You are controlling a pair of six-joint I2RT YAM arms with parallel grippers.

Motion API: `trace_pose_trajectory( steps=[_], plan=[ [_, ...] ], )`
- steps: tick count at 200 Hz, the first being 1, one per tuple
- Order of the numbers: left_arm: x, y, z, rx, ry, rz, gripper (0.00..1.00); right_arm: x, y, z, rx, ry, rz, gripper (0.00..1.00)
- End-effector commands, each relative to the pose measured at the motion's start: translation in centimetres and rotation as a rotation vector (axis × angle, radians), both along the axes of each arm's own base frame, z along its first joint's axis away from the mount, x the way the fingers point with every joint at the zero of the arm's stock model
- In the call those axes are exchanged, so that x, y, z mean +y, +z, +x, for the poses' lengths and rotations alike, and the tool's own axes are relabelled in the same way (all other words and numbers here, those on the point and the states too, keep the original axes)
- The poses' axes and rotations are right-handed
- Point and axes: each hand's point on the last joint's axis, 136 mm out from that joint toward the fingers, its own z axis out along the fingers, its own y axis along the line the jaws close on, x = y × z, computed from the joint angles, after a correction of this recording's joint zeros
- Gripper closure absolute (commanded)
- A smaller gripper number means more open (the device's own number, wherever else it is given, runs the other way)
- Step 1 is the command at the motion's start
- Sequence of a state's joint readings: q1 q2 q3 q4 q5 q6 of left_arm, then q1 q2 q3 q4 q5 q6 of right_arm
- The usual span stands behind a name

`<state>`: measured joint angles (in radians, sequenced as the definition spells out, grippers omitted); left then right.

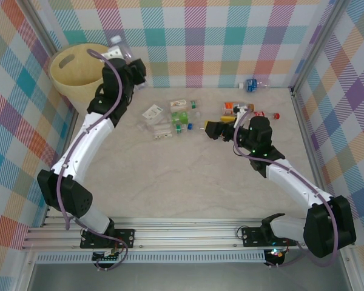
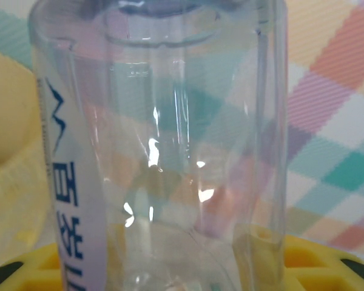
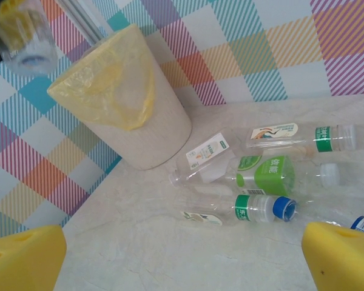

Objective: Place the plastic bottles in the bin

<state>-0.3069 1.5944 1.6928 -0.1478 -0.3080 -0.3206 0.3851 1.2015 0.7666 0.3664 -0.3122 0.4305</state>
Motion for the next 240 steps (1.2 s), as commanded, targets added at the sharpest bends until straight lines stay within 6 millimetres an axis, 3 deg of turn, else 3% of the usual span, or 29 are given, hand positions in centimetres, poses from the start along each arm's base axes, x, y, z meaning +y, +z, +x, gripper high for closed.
trace_pose_trajectory(
  steps=[1, 29, 53, 88, 124, 162, 205, 240],
  plan=[
    [3.2, 3.5, 0.8, -0.112, 0.138, 0.006, 0.52, 0.8, 1.6, -0.1, -0.034, 0.023, 0.025, 0.00],
    [6.2, 4.3, 1.3, -0.176, 0.290, 0.014, 0.48, 1.4, 1.8, -0.7, -0.016, 0.055, 0.032, 0.00],
    [10.0, 4.6, 2.6, -0.189, 0.412, -0.001, 0.47, 1.5, 1.9, -1.0, -0.010, 0.058, 0.027, 0.00],
    [15.3, 2.6, 5.4, -0.131, 0.497, -0.106, 0.47, 1.2, 2.1, -1.6, -0.034, 0.047, 0.013, 0.00],
    [19.7, -0.1, 6.6, -0.133, 0.615, -0.228, 0.46, 0.7, 2.4, -2.3, -0.041, 0.035, 0.000, 0.00],
    [21.8, -2.4, 9.2, -0.102, 0.669, -0.290, 0.46, -0.3, 2.5, -2.9, -0.055, -0.008, -0.018, 0.00],
    [22.8, -4.9, 11.9, -0.020, 0.716, -0.324, 0.45, -1.6, 2.3, -3.3, -0.068, -0.062, -0.035, 0.00],
    [23.1, -5.5, 12.2, -0.022, 0.752, -0.388, 0.25, -2.1, 2.0, -3.6, -0.079, -0.083, -0.053, 0.00]
  ],
)
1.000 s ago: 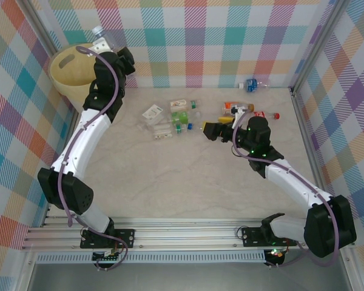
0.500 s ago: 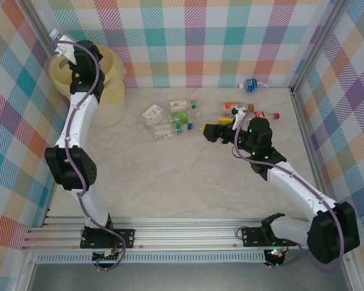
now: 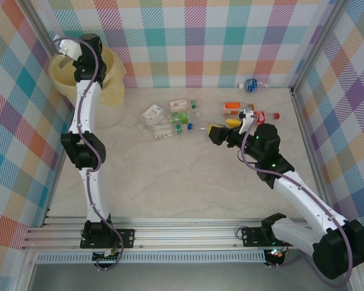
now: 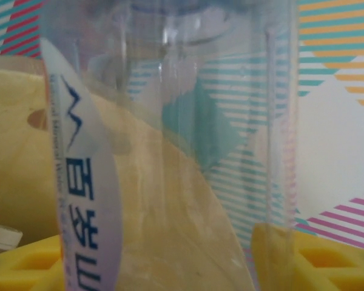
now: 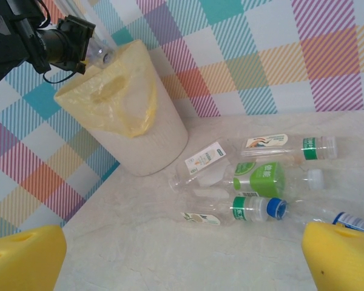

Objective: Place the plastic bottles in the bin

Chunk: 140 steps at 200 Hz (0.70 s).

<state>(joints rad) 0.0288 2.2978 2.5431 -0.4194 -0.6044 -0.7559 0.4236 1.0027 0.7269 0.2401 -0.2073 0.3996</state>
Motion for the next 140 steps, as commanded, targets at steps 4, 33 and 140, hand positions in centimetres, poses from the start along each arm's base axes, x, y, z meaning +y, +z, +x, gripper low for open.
trace_pose_trajectory(
  steps=[4, 33, 140],
  plan=[
    [1.3, 0.2, -0.8, -0.012, 0.048, -0.050, 0.22, -0.5, -0.3, -0.3, -0.024, -0.024, -0.033, 0.00],
    [0.9, 0.8, -0.8, -0.019, 0.019, -0.054, 0.10, -0.7, -0.4, -0.3, -0.029, -0.034, -0.042, 0.00],
    [-3.5, 3.0, -1.8, 0.063, -0.235, 0.003, 0.00, -2.7, -3.9, 2.1, 0.159, -0.216, -0.026, 0.00]
  ],
)
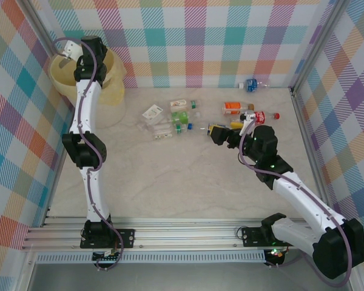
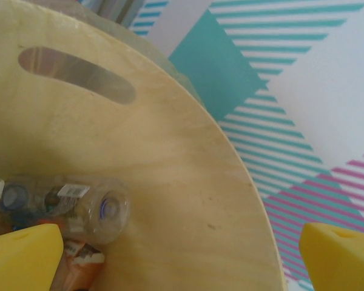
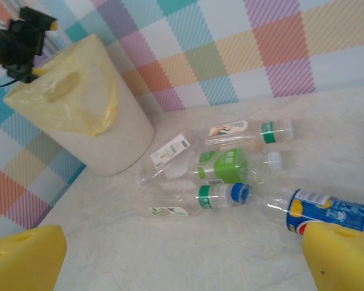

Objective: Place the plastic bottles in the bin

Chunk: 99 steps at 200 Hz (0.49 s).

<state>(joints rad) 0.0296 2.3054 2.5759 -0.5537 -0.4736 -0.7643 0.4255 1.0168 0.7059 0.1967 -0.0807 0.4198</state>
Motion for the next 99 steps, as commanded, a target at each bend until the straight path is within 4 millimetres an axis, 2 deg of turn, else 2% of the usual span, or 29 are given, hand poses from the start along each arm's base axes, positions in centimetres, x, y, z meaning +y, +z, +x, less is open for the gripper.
trace_pose_trajectory(
  steps=[1, 18, 40, 62, 68, 99],
  plan=[
    [-1.7, 5.2, -2.1, -0.044, -0.121, 0.046, 0.00, -1.1, -1.2, 0.9, 0.083, -0.093, 0.010, 0.00],
    [-3.8, 5.6, -2.0, -0.068, -0.225, 0.071, 0.00, -1.4, -2.3, 1.4, 0.143, -0.128, -0.002, 0.00],
    [-6.7, 6.7, -2.7, -0.122, -0.340, 0.078, 0.00, -2.2, -3.6, 2.1, 0.211, -0.193, 0.013, 0.00],
    [-10.3, 7.0, -3.7, -0.142, -0.476, 0.047, 0.00, -3.3, -4.9, 2.9, 0.273, -0.284, 0.041, 0.00],
    [-11.4, 7.7, -3.9, -0.177, -0.512, 0.047, 0.00, -3.6, -5.2, 3.1, 0.290, -0.303, 0.048, 0.00],
    [-17.7, 7.5, -7.0, -0.201, -0.735, 0.014, 0.00, -5.0, -7.6, 3.7, 0.436, -0.402, 0.056, 0.00]
  ],
)
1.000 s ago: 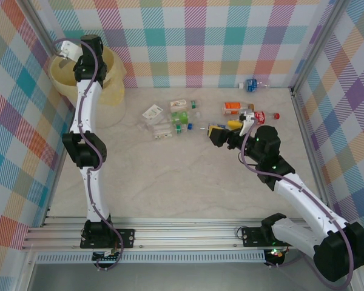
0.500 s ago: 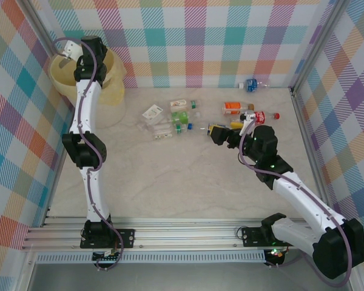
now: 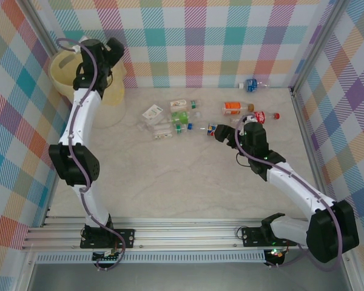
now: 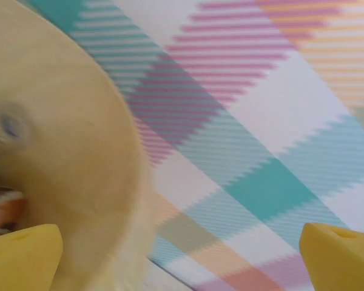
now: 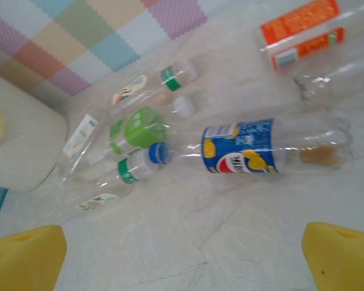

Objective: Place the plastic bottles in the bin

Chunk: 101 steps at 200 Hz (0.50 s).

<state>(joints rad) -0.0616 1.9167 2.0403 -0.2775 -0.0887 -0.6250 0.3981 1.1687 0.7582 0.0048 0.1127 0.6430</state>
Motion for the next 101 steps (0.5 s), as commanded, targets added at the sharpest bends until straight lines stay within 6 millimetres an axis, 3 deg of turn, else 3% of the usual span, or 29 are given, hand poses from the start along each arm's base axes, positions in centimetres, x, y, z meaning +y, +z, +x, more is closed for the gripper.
trace_pose_trajectory(
  steps=[1, 21, 61, 86, 101],
  plan=[
    [-6.1, 3.2, -2.8, -0.107, -0.245, -0.017, 0.00, -1.6, -0.3, 1.0, 0.096, -0.127, 0.039, 0.00],
    [-9.7, 1.8, -5.8, -0.084, -0.349, -0.066, 0.00, -2.0, -1.8, 1.5, 0.205, -0.165, 0.049, 0.00],
    [-16.3, -3.5, -12.0, -0.007, -0.533, -0.155, 0.00, -2.0, -3.6, 3.0, 0.290, -0.222, 0.110, 0.00],
    [-17.9, -6.7, -14.8, 0.060, -0.581, -0.153, 0.00, -2.5, -3.9, 3.8, 0.317, -0.273, 0.153, 0.00],
    [-17.7, -8.8, -16.0, 0.121, -0.585, -0.138, 0.00, -2.5, -4.3, 4.2, 0.361, -0.302, 0.188, 0.00]
  ],
)
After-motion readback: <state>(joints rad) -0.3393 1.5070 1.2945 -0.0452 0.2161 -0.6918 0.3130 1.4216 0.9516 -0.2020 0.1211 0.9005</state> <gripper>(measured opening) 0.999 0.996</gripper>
